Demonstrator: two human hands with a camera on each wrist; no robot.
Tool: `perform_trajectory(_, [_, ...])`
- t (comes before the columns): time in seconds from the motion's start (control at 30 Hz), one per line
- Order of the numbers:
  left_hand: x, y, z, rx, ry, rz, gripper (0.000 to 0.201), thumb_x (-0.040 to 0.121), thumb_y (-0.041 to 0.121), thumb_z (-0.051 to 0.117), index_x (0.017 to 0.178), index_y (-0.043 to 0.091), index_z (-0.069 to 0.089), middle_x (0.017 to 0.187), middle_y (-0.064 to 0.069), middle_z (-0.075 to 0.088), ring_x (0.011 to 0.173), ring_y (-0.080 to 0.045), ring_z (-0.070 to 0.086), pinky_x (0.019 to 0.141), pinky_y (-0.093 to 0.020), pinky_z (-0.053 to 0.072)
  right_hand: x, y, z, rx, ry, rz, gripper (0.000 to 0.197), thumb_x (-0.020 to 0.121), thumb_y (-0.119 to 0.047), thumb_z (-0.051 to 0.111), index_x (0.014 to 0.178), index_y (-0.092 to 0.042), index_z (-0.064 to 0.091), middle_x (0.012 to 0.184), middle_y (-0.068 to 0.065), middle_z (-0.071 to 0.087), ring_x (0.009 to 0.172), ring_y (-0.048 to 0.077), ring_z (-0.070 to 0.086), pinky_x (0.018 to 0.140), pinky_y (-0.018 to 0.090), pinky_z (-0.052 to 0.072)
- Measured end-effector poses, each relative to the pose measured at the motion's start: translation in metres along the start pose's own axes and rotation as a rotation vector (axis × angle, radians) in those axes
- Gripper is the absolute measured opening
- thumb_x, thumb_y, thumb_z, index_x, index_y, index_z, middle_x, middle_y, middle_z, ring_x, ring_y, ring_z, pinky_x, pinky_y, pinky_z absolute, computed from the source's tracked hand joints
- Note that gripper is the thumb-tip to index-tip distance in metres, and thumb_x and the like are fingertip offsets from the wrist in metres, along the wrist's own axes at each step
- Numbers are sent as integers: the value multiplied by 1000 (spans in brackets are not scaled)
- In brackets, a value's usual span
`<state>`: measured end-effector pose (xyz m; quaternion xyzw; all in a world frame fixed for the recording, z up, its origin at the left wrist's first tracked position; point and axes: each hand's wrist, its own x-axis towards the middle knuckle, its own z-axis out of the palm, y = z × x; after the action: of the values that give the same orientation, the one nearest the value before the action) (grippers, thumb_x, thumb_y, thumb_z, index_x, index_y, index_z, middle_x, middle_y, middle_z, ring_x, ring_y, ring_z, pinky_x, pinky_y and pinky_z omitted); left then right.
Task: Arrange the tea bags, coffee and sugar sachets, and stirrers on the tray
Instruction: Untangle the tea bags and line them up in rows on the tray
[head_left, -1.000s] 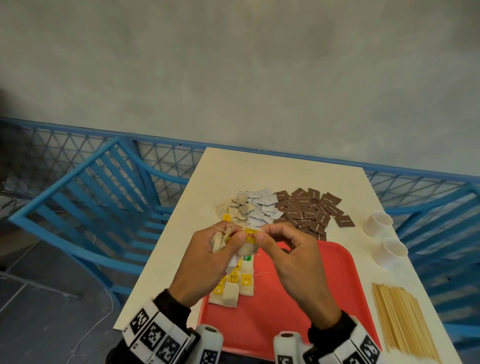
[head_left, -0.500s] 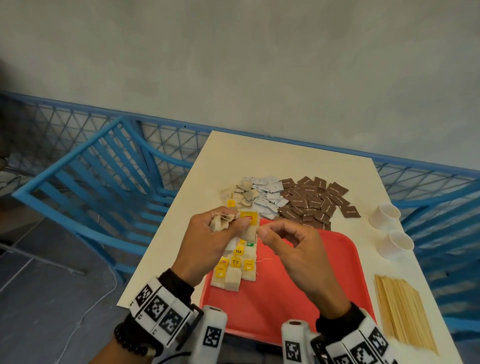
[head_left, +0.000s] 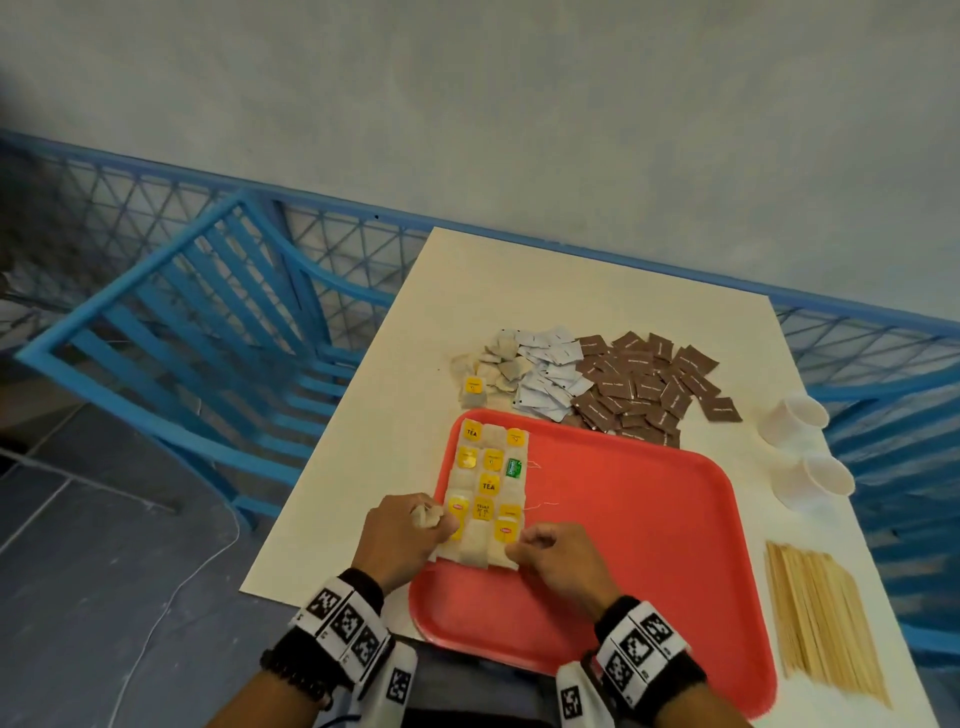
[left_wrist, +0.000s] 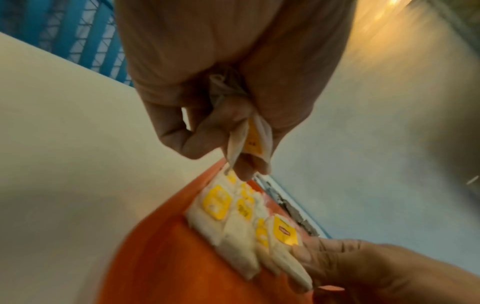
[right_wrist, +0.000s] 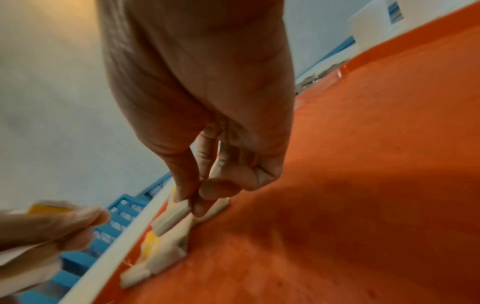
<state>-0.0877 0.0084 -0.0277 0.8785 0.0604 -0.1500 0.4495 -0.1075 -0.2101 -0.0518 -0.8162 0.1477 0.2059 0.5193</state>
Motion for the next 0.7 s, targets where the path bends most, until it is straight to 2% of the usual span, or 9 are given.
perform_trajectory(0.07, [0,-12,3,82,17,-17,21,79,38,74,76,18,74,79,8,72,72,-7,62,61,-21,36,7,9,6,-25,11,38,19,81,-14,80,65,-14,68,57,-8,57,49,2,45,49,16,39])
perform_trajectory(0.1, [-1,-16,4,111,30,-25,17,83,33,74,75,18,72,79,8,71,71,-8,61,58,-16,35,10,11,8,-36,16,50,20,80,-14,80,65,-14,68,58,-7,58,49,1,46,49,15,39])
perform_trajectory(0.2, [0,-24,6,140,64,-53,18,86,26,73,70,21,65,72,9,66,60,0,56,53,-6,36,16,14,11,-102,54,97,22,77,-16,82,61,-14,68,59,-4,61,51,4,51,49,16,41])
perform_trajectory(0.37, [1,-26,9,175,66,-85,17,85,29,73,73,23,64,73,9,64,69,-11,57,52,-11,30,17,18,13,-221,119,99,31,76,-22,74,56,1,63,51,2,52,49,15,48,49,31,42])
perform_trajectory(0.43, [2,-27,10,175,64,-108,17,86,31,73,75,22,63,75,9,63,68,-9,56,51,-11,30,16,15,14,-265,136,99,34,77,-29,72,54,-7,60,52,1,54,51,15,51,52,33,44])
perform_trajectory(0.5, [1,-25,10,148,64,-131,17,87,30,72,79,18,66,76,7,64,65,-6,56,49,-11,33,12,7,16,-330,112,92,37,78,-34,71,54,-15,51,54,-3,51,55,16,50,53,30,41])
perform_trajectory(0.57, [-3,-21,7,112,69,-140,20,90,29,69,79,13,67,75,5,67,67,-10,59,55,-15,37,8,-2,17,-397,83,86,40,80,-32,71,53,-19,44,57,-6,49,56,15,48,48,26,36])
perform_trajectory(0.63, [-6,-14,1,-79,56,-182,25,92,27,66,77,7,67,74,-3,68,62,-13,59,59,-26,42,4,-14,11,-389,91,46,41,81,-32,72,56,-20,42,59,-6,48,55,12,46,49,24,36])
perform_trajectory(0.7, [-11,3,-7,-447,-3,-253,26,94,22,63,87,-2,67,73,-10,65,48,-11,51,49,-25,40,-6,-31,-1,-333,129,-52,42,81,-33,76,58,-21,43,55,-9,49,50,3,45,49,20,36])
